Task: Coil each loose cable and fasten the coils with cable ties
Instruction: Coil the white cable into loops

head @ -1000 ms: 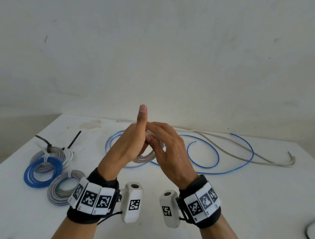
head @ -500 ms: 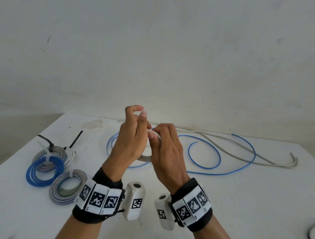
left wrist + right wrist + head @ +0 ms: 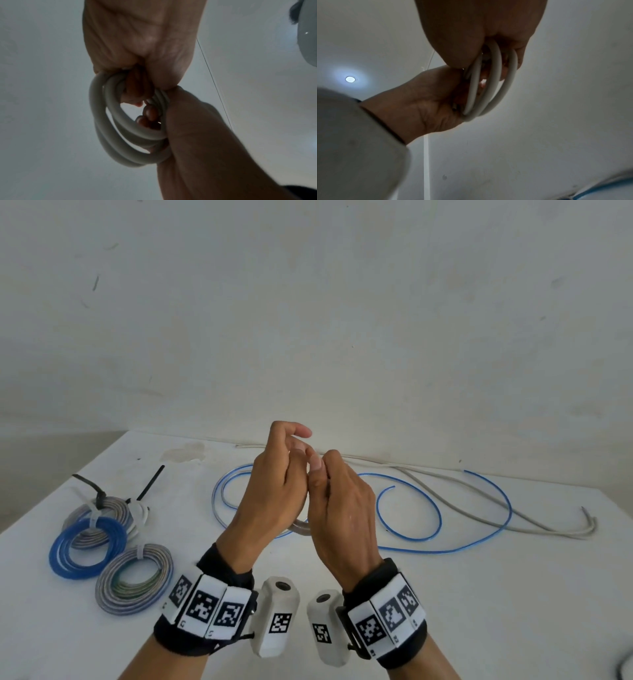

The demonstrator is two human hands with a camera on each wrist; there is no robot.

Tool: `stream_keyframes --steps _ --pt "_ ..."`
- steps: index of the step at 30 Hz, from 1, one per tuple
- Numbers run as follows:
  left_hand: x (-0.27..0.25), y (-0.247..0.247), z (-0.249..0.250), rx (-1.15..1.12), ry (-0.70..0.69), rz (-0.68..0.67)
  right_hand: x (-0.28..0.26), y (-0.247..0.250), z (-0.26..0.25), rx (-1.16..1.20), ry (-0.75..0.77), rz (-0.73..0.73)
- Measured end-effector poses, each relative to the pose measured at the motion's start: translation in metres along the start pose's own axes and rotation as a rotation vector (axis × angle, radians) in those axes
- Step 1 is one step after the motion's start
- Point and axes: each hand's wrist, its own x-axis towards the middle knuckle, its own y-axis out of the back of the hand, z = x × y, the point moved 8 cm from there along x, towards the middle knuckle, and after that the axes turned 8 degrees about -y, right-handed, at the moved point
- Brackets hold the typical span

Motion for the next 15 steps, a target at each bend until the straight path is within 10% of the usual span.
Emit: stream_keyframes --steps 15 --pt "-0.018 -0.038 -0.01 -0.499 0.35 0.109 0.012 0.032 0.023 0.196 -0.148 0.144"
